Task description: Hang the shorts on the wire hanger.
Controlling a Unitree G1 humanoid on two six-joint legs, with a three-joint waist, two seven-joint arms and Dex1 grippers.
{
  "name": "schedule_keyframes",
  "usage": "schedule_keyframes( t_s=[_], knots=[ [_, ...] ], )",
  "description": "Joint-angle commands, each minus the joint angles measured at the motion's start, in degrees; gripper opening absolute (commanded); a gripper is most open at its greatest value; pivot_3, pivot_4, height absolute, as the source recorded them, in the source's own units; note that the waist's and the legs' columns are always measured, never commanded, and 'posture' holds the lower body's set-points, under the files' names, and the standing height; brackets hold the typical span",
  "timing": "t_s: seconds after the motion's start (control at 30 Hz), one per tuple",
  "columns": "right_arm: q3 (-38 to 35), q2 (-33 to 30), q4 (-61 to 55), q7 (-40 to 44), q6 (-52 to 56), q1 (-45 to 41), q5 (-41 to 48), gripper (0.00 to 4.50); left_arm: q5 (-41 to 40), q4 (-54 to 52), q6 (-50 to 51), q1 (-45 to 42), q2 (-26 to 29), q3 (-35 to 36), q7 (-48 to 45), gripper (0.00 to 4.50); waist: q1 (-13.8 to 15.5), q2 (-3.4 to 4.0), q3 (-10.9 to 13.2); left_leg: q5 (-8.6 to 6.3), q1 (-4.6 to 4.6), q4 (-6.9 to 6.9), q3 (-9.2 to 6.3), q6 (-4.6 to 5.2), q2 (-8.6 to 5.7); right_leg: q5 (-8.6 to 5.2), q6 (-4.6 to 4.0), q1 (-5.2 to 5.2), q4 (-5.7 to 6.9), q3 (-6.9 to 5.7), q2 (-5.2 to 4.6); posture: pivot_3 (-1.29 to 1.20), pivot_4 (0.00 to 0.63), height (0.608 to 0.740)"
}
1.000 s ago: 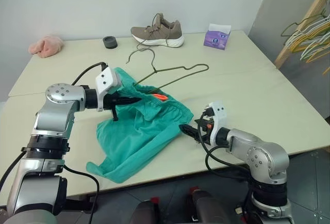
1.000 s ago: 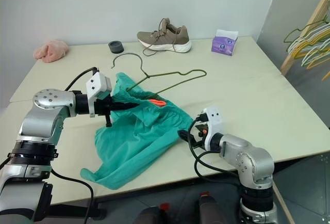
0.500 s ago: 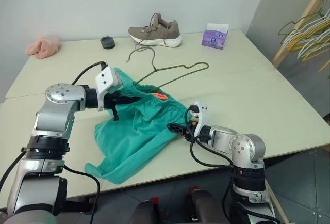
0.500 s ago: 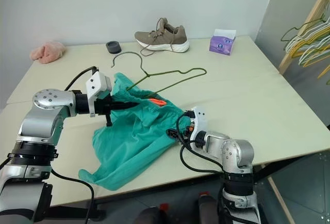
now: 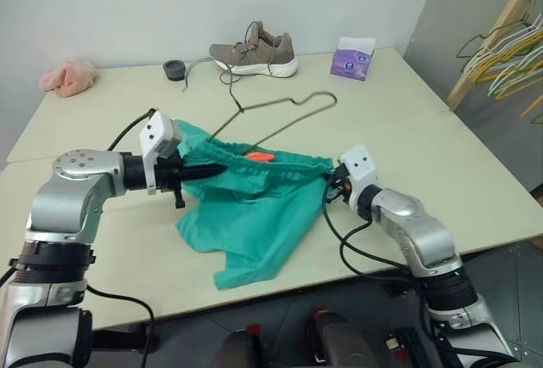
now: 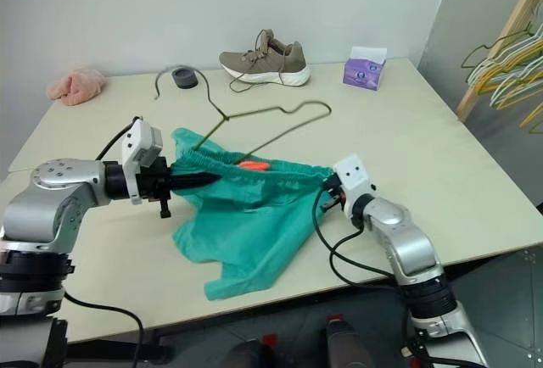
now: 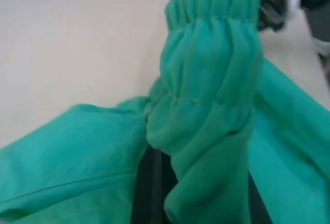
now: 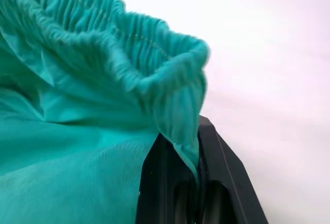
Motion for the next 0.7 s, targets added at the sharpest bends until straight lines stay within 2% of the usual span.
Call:
schedule_keyframes(
  t_s=[0.03, 0.17, 0.33, 0.7],
  knots=[
    [-4.6, -4.7, 1.6, 1.4, -4.2, -0.1, -1.8, 0.05, -3.9, -3.4, 3.6, 1.9, 5.6, 3.7, -4.3, 0.00, 0.0, 0.00, 0.0, 0.00, 0.00, 0.00, 0.01, 0.00, 0.00, 0.00, 0.00, 0.00, 0.00, 0.01, 0.00, -0.13, 0.105, 0.740],
    [-5.9, -7.3, 2.2, 2.2, -5.7, -0.5, -1.5, 0.05, -4.1, -3.1, 4.2, 3.4, 9.3, 2.7, -6.9, 0.00, 0.1, 0.00, 0.0, 0.00, 0.01, 0.00, 0.01, 0.00, -0.01, -0.01, 0.00, 0.01, -0.02, -0.01, 0.03, -0.13, 0.104, 0.740],
    [-6.8, -8.8, 2.1, 2.6, -6.7, -0.8, -1.4, 0.05, -0.7, -1.0, 0.7, 3.8, 12.3, 0.0, -8.4, 0.00, 0.2, 0.00, 0.0, 0.00, 0.01, 0.00, 0.04, 0.00, -0.03, -0.02, -0.01, 0.01, -0.04, 0.01, 0.06, -0.14, 0.103, 0.740],
    [-5.7, -11.4, -3.1, 4.9, -6.8, 0.9, -1.0, 0.05, 5.7, 5.4, -7.1, 1.6, 12.1, -3.3, -4.9, 0.00, 0.2, 0.00, 0.0, 0.00, 0.01, 0.00, 0.06, 0.01, -0.02, -0.02, -0.01, 0.01, -0.03, 0.02, 0.06, -0.14, 0.106, 0.740]
  ],
)
